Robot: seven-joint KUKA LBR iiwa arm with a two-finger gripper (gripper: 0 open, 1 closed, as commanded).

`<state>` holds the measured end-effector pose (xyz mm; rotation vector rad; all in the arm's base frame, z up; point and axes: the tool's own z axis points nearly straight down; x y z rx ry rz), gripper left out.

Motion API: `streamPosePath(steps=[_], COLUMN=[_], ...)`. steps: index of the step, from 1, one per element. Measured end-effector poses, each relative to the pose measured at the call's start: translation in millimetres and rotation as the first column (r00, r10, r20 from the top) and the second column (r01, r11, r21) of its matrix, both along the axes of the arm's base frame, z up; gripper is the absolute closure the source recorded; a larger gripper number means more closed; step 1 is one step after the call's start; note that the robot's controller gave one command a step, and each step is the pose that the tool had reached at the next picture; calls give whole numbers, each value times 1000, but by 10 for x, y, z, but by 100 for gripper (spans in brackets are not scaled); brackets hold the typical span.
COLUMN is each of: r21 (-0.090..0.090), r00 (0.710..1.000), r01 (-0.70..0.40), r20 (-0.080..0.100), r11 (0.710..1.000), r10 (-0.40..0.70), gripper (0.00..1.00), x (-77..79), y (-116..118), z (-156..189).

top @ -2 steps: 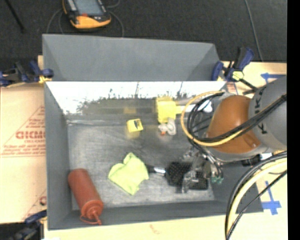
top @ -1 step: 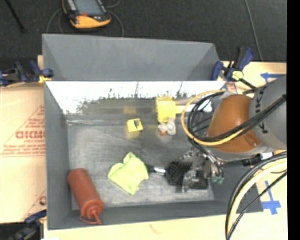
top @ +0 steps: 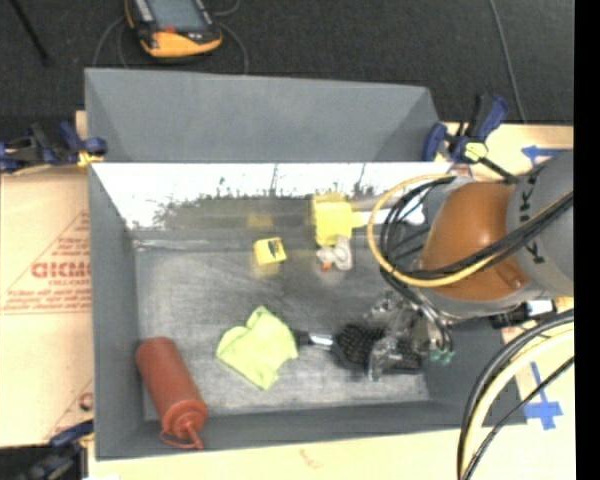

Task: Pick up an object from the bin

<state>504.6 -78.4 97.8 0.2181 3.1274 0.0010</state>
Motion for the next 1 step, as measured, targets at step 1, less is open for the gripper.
streamPosePath(steps=[1], r21=[1], r00=[1000], r01=[-1], r20=[-6], r11=[1000], r10=[1], gripper=[100], x=[-7], y=[-2], z=[169])
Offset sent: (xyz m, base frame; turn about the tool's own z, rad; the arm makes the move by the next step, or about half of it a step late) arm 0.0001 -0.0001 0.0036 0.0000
